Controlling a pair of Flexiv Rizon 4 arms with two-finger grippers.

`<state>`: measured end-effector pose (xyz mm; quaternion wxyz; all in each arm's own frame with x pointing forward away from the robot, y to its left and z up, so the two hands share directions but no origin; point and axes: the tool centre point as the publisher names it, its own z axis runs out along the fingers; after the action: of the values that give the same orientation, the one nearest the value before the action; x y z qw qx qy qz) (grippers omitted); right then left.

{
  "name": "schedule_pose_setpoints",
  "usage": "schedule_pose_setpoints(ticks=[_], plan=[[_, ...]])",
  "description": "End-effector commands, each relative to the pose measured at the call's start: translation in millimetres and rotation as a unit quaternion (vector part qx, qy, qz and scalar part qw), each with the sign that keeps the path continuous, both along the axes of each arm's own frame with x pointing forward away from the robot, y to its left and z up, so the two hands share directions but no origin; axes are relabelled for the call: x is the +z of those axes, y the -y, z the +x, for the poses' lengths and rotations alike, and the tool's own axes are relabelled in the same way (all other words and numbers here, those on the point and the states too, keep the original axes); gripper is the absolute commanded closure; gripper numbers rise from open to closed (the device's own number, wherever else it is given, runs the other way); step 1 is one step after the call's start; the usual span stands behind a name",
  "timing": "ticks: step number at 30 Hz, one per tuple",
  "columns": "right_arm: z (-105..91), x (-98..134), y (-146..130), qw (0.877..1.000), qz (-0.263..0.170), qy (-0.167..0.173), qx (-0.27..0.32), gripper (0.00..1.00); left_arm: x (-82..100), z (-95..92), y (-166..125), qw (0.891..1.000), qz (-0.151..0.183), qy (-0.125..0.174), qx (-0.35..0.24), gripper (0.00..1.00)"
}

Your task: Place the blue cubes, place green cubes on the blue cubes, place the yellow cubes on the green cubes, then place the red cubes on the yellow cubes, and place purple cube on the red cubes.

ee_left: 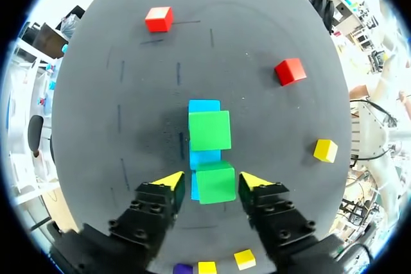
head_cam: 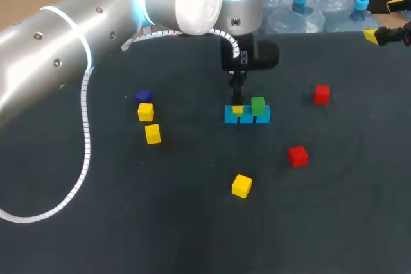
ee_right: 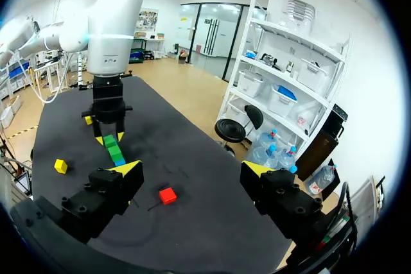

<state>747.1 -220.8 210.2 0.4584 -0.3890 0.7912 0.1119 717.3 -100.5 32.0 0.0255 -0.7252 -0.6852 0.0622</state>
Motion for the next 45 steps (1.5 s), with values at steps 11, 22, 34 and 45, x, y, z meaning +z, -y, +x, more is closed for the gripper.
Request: schedule_pose_setpoints(ticks=[11, 22, 34, 45], plan=[[0.1, -0.2, -0.2, 1.000, 0.000, 0.000, 0.000, 0.00, 0.1, 2.8, 1.4, 1.000, 0.002, 0.000, -0.002, 0.64], [0.1, -0.2, -0.2, 1.000, 0.000, 0.000, 0.000, 0.00, 0.4, 3.9, 1.8, 1.000, 0.003, 0.000, -0.002, 0.65], [0.1, -0.2, -0.2, 1.000, 0.000, 0.000, 0.000, 0.00, 0.1, 4.0, 3.0, 1.000, -0.001, -0.002, -0.005, 0.00], [0.1, -0.2, -0.2, 1.000, 0.000, 0.000, 0.000, 0.00, 40.2, -0.5, -15.6, 0.999, -0.035, 0.018, 0.016, 0.00]])
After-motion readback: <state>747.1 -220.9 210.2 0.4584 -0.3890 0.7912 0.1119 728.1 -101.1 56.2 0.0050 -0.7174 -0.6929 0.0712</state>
